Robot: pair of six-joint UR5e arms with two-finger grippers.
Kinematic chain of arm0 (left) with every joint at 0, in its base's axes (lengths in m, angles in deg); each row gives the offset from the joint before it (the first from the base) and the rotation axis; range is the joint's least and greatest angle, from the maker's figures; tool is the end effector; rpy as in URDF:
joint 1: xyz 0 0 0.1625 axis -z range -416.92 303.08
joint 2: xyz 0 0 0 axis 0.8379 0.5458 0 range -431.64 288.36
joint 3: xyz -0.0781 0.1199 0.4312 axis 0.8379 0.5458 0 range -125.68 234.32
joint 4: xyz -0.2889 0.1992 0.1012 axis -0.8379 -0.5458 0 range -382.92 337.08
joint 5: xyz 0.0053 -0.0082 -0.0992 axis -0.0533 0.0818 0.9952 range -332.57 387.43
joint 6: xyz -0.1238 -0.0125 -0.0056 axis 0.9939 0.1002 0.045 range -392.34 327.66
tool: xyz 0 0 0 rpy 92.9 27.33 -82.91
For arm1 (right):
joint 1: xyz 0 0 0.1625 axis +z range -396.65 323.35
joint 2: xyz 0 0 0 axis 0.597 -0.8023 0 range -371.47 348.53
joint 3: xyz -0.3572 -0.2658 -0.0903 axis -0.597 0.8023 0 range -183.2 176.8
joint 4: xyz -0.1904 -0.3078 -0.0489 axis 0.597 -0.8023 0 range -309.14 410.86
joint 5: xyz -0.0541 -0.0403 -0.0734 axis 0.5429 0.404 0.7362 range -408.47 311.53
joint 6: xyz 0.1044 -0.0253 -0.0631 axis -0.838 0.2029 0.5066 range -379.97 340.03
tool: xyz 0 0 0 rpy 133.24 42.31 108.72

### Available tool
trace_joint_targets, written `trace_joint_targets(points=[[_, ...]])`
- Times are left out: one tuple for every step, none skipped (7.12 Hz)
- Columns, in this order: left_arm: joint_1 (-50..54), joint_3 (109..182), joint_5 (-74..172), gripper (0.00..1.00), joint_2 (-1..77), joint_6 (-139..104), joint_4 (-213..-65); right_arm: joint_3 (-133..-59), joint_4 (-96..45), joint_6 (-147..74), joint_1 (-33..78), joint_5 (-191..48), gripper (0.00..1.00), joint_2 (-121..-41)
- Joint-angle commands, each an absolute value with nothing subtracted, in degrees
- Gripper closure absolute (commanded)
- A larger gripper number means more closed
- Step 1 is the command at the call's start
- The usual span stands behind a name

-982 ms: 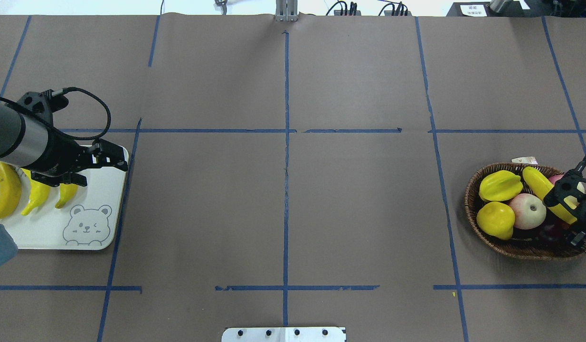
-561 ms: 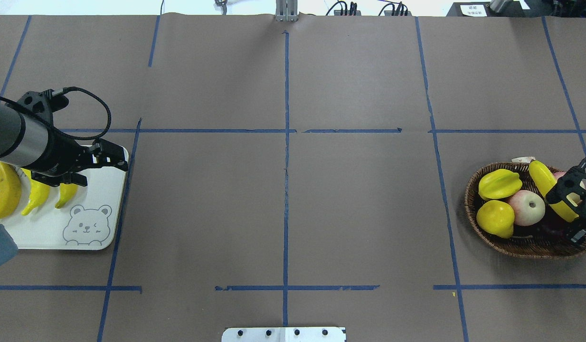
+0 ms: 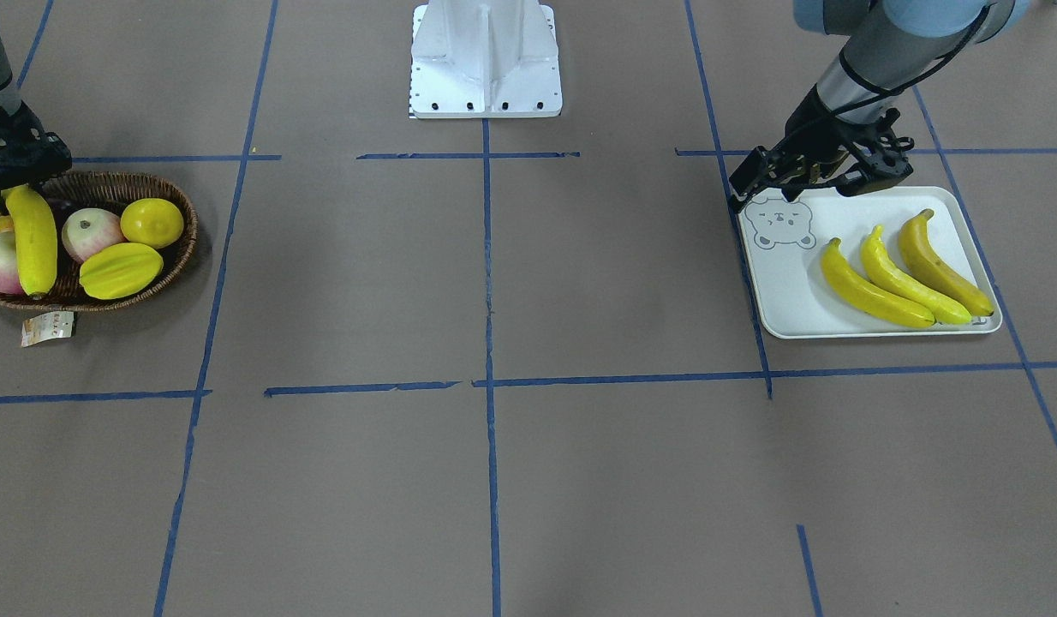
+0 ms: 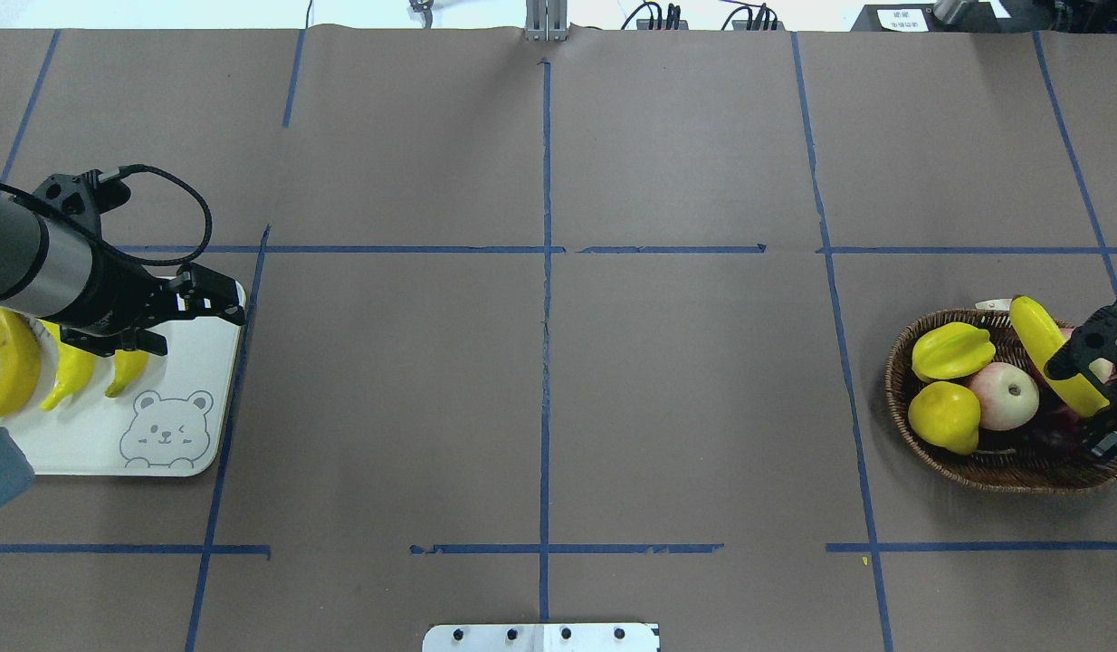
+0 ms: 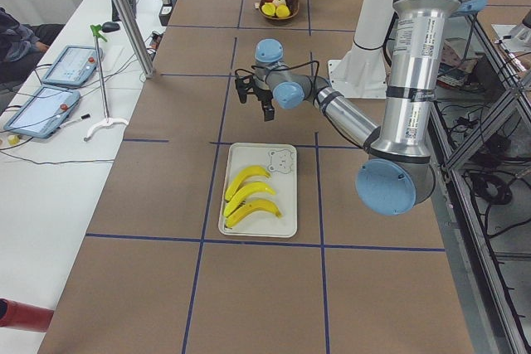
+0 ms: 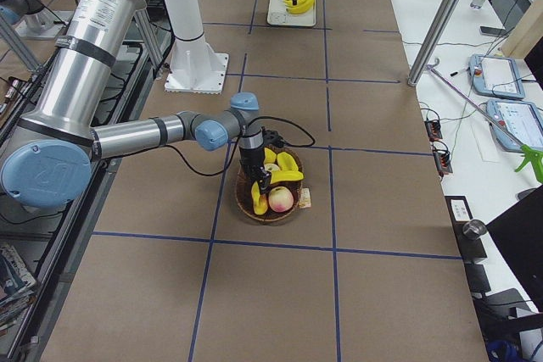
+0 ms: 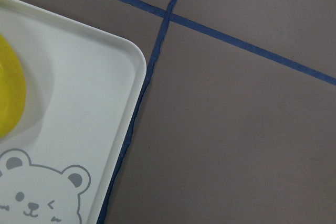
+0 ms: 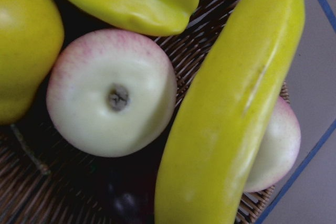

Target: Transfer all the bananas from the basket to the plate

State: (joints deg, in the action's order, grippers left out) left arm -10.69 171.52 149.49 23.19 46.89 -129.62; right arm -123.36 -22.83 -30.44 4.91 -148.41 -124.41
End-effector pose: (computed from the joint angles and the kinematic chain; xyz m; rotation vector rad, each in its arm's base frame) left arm 0.2777 -0.3871 0.4296 -0.0666 0.9802 -0.3308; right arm -0.1508 -0.2831 0.6108 0.2781 -0.3575 -0.6871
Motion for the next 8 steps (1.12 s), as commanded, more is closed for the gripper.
trace_joint_targets(points=[[-10.69,171.57,149.6,0.0,23.28,46.94,-129.71,-125.88,-22.8,-30.43,9.2,-155.83,0.99,-123.79],[-10.69,171.57,149.69,0.0,23.46,46.94,-130.14,-127.03,-22.8,-30.51,10.53,-159.09,0.99,-123.62],[-10.77,172.0,149.6,0.0,23.98,47.11,-130.32,-127.21,-22.8,-30.6,12.46,-162.95,0.99,-121.53],[-10.78,172.35,149.34,0.0,25.12,47.81,-130.33,-127.21,-22.8,-31.04,13.96,-166.21,0.98,-119.85],[-10.78,172.97,149.25,0.0,26.43,49.73,-130.33,-127.13,-22.8,-31.48,15.02,-169.64,0.98,-117.75],[-10.78,173.06,149.34,0.0,27.66,51.05,-130.41,-127.13,-22.8,-33.05,16.16,-172.46,0.98,-115.64],[-10.86,173.15,149.25,0.0,28.37,51.07,-130.5,-127.04,-22.8,-38.37,16.17,-174.66,0.98,-112.22],[-10.86,173.06,149.16,0.0,29.42,51.16,-130.59,-126.78,-22.71,-45.91,16.17,-176.42,0.98,-108.01]])
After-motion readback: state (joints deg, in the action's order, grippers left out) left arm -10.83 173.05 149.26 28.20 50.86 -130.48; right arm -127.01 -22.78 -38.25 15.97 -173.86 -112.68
